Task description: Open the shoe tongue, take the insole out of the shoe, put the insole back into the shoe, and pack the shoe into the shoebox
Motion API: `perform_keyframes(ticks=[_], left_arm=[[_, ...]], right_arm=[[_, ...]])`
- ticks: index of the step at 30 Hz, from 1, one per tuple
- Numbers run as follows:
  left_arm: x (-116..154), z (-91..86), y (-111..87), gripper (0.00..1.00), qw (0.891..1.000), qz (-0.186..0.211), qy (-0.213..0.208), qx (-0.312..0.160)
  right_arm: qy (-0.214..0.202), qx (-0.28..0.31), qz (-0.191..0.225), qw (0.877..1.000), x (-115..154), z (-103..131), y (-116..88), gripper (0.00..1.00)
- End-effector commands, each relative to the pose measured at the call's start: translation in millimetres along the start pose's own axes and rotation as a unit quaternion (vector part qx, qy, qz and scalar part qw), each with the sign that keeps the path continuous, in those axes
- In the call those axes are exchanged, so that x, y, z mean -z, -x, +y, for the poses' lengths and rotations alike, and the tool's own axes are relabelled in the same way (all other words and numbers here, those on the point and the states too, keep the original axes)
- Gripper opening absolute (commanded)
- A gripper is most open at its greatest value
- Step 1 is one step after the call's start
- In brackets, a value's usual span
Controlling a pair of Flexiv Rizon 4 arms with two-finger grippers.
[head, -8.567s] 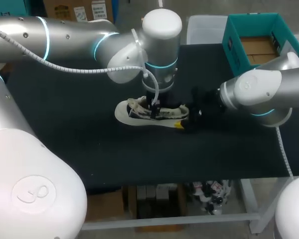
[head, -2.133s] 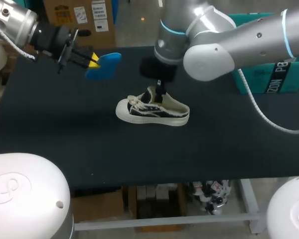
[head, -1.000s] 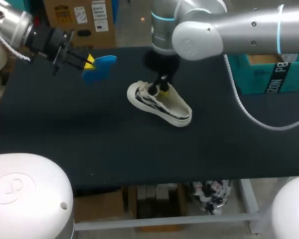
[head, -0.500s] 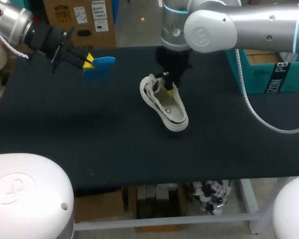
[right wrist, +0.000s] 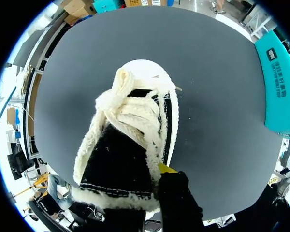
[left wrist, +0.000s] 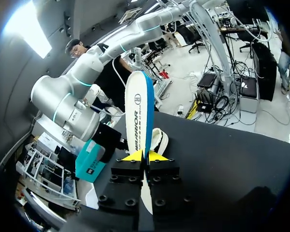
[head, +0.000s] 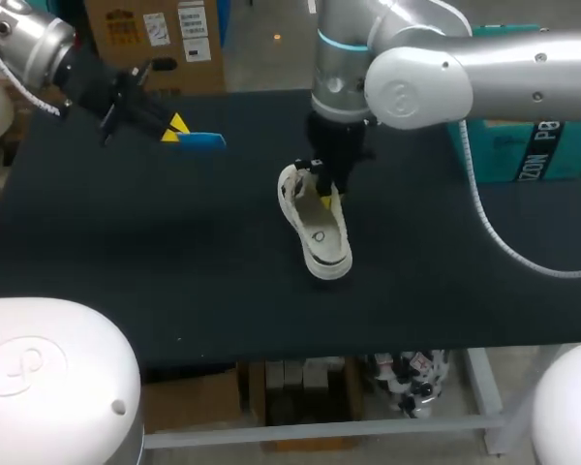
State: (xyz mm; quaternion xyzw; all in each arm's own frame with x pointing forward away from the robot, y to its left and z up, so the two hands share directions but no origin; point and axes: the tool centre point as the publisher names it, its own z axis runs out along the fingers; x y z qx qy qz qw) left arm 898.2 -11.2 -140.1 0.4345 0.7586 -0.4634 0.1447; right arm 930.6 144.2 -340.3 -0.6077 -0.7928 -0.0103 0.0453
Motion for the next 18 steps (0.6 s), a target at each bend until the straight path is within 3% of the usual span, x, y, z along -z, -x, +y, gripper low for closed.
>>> perform_keyframes(ticks=[1, 5, 18], left_arm=[[-2, 10.5, 3.2, 0.00, 0.998, 0.010, -0.062, -0.013], [-8, 11.0, 4.3, 0.00, 0.994, 0.024, -0.100, -0.030], [-30, -0.2, 5.4, 0.00, 0.983, 0.045, -0.158, -0.079]], right_arm=[[0.017, -0.017, 0.004, 1.000, 0, -9, 2, 0.00], [0.029, -0.028, 0.013, 0.999, -3, -11, 1, 0.00], [0.034, -0.035, 0.032, 0.998, -24, -3, -12, 0.00]])
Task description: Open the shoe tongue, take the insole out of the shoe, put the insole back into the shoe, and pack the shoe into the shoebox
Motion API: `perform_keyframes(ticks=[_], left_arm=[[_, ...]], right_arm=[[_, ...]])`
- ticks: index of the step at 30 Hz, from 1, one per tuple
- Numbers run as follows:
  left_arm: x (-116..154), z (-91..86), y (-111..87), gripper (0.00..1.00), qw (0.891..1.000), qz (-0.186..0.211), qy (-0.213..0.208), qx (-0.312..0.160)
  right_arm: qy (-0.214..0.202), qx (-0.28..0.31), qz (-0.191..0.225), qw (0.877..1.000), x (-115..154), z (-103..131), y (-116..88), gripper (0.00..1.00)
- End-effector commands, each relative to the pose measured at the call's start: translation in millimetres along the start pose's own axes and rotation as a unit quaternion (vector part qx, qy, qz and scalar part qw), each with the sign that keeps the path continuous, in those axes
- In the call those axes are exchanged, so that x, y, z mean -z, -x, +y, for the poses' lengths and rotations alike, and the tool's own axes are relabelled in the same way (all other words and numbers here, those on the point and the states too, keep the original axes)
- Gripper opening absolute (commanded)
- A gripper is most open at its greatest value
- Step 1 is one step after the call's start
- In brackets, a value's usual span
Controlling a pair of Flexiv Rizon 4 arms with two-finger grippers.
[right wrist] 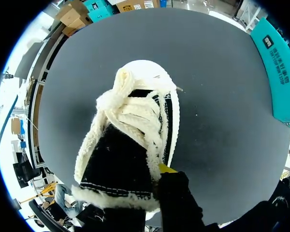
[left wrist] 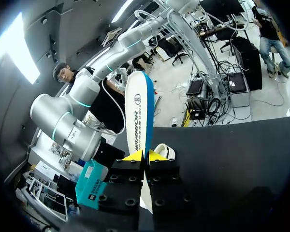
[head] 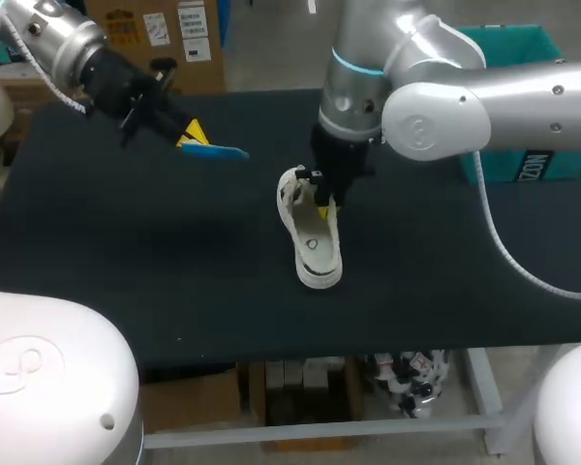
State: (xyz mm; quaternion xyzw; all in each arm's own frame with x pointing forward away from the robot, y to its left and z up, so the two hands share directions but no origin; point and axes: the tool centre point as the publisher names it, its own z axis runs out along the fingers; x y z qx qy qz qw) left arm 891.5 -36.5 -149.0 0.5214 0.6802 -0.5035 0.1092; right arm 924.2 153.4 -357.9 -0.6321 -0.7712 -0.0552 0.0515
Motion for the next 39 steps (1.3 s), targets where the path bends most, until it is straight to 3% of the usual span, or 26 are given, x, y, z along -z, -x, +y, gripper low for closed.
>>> perform_keyframes(ticks=[1, 8, 9, 10, 11, 21, 29, 33, 34, 36, 37, 39], left_arm=[[-4, 5.7, 0.9, 0.00, 0.998, 0.003, -0.065, -0.004], [-9, 5.5, -2.2, 0.00, 0.996, 0.005, -0.085, -0.011], [-10, 5.2, -2.4, 0.00, 0.996, 0.006, -0.087, -0.013], [-11, 4.9, -2.4, 0.00, 0.996, 0.006, -0.088, -0.013], [-13, 4.6, -2.3, 0.00, 0.995, 0.011, -0.095, -0.013], [-31, -5.4, 2.6, 0.00, 0.992, 0.028, -0.120, -0.021], [-42, -18.2, 4.3, 0.00, 0.991, 0.030, -0.126, -0.024], [-50, -21.7, 3.4, 0.00, 0.991, 0.034, -0.130, -0.021], [-54, -23.0, 3.1, 0.00, 0.991, 0.035, -0.130, -0.021], [-59, -24.4, 2.2, 0.00, 0.990, 0.038, -0.132, -0.021], [-62, -25.3, 1.7, 0.00, 0.990, 0.040, -0.131, -0.023], [-68, -26.1, 0.7, 0.00, 0.990, 0.043, -0.131, -0.027]], right_arm=[[-0.001, -0.006, -0.002, 1.000, -8, 0, -3, 0.00], [0.009, -0.024, 0.004, 1.000, -14, -3, -3, 0.00], [0.013, -0.024, 0.004, 1.000, -14, -4, -4, 0.33], [0.016, -0.024, 0.004, 1.000, -12, -5, -4, 0.73], [0.023, -0.024, 0.004, 0.999, -9, -6, -4, 1.00], [0.075, -0.036, 0.013, 0.997, 29, -37, 8, 1.00], [0.137, -0.019, 0.053, 0.989, 61, -55, 23, 1.00], [0.180, 0.001, 0.096, 0.979, 68, -62, 30, 1.00], [0.204, 0.022, 0.128, 0.970, 68, -64, 32, 1.00], [0.210, 0.020, 0.130, 0.969, 68, -67, 35, 1.00], [0.232, 0.044, 0.162, 0.958, 67, -68, 36, 1.00], [0.249, 0.054, 0.187, 0.949, 65, -74, 39, 1.00]])
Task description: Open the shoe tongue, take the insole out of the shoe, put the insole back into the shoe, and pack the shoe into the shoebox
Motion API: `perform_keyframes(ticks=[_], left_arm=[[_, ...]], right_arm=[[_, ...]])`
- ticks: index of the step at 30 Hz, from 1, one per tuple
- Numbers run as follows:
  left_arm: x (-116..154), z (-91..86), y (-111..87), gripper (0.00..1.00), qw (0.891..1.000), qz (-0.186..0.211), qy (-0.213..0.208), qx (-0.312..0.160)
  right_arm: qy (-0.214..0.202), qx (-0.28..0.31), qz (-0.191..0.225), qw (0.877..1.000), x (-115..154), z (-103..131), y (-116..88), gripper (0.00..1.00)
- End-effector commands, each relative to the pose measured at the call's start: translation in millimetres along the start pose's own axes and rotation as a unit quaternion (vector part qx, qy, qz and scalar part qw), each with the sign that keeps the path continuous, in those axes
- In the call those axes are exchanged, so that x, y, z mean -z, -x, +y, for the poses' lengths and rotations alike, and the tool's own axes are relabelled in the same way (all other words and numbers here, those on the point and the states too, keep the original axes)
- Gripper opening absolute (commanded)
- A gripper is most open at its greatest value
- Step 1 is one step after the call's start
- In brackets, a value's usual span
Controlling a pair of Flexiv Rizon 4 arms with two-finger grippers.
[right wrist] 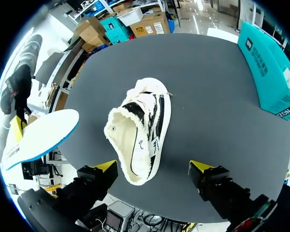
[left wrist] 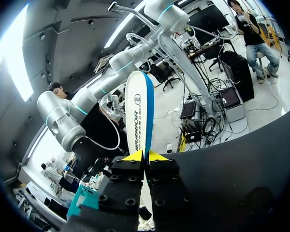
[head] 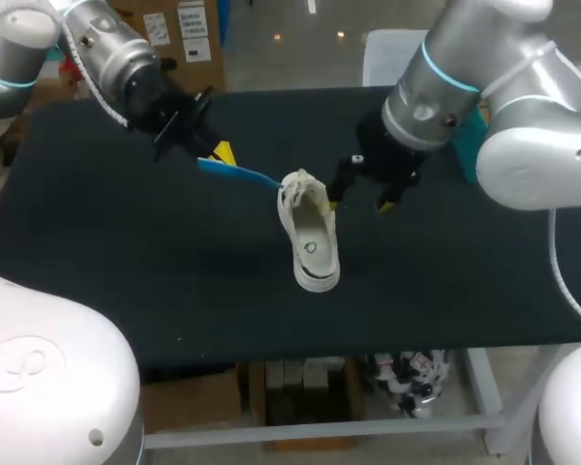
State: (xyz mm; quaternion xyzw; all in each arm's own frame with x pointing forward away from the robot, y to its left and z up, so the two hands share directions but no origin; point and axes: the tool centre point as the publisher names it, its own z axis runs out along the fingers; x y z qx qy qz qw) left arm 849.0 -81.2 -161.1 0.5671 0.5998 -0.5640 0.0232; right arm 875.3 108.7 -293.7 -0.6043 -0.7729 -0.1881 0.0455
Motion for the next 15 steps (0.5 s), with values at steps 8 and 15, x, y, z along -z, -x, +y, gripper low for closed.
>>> perform_keyframes(ticks=[8, 15], left_arm=[[-28, 8.6, 0.0, 0.00, 1.000, 0.009, -0.004, -0.001], [-28, 8.1, -0.2, 0.00, 1.000, 0.012, -0.004, 0.008]], right_arm=[[0.165, 0.032, 0.180, 0.969, 0, -29, 18, 1.00], [0.152, 0.028, 0.179, 0.972, 3, -24, 16, 1.00]])
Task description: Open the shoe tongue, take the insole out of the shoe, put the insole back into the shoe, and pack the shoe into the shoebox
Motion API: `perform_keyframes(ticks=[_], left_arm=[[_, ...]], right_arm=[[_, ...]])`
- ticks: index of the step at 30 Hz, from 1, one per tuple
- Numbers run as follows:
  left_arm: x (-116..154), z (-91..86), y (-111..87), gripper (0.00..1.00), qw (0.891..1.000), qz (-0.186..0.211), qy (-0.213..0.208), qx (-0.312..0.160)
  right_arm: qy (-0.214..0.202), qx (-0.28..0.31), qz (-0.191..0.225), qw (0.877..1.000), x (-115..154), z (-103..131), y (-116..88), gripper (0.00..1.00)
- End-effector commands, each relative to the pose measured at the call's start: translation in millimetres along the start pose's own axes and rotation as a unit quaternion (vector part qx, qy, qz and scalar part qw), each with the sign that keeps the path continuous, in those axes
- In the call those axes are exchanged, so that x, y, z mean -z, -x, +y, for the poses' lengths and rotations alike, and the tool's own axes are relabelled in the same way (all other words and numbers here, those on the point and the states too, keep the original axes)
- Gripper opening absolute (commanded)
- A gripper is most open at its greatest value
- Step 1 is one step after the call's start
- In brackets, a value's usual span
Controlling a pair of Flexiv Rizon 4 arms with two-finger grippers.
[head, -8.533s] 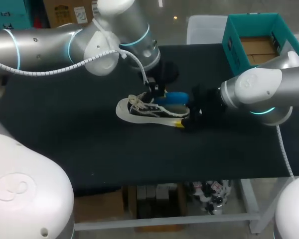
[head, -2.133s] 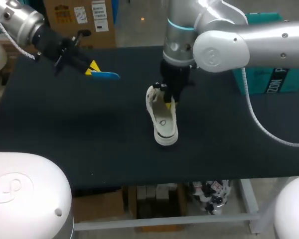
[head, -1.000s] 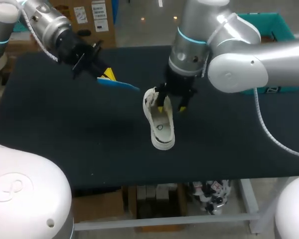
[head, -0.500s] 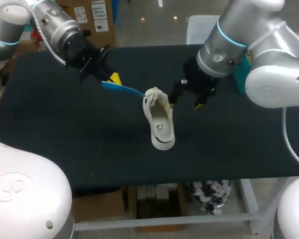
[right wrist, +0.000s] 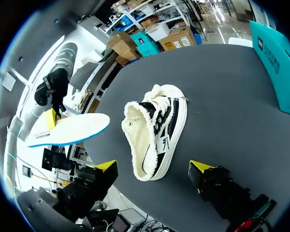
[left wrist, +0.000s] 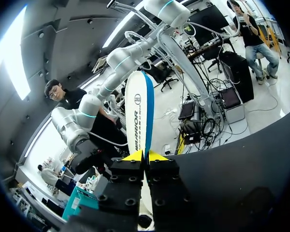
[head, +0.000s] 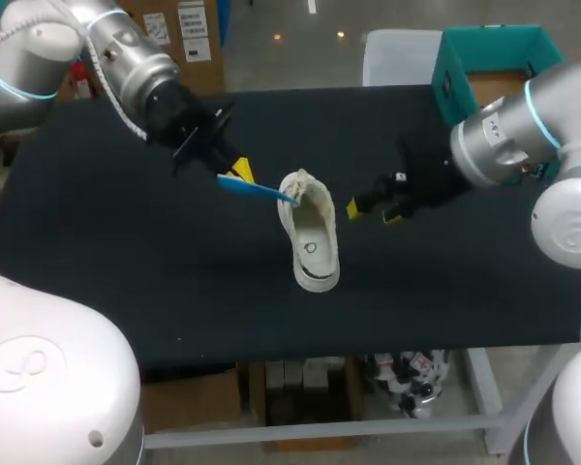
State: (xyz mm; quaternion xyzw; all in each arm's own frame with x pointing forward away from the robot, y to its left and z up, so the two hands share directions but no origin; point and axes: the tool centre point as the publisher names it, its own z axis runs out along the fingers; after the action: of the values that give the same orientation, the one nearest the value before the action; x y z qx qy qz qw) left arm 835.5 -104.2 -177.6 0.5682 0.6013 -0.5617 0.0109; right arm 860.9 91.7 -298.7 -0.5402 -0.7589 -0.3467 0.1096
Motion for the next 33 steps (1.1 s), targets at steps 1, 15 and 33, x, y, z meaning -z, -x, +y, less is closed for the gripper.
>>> perform_keyframes(ticks=[1, 15, 33], left_arm=[[3, -0.2, 0.3, 0.00, 1.000, 0.005, 0.000, -0.001], [-11, 3.0, 4.9, 0.00, 0.999, 0.015, 0.005, -0.033], [-35, 16.4, 1.1, 0.00, 0.995, 0.038, 0.012, -0.096]], right_arm=[[0.070, 0.001, 0.020, 0.997, 1, -6, 2, 1.00], [-0.035, -0.327, -0.094, 0.940, 2, -7, -13, 1.00], [-0.094, -0.403, -0.112, 0.904, -2, -17, -21, 1.00]])
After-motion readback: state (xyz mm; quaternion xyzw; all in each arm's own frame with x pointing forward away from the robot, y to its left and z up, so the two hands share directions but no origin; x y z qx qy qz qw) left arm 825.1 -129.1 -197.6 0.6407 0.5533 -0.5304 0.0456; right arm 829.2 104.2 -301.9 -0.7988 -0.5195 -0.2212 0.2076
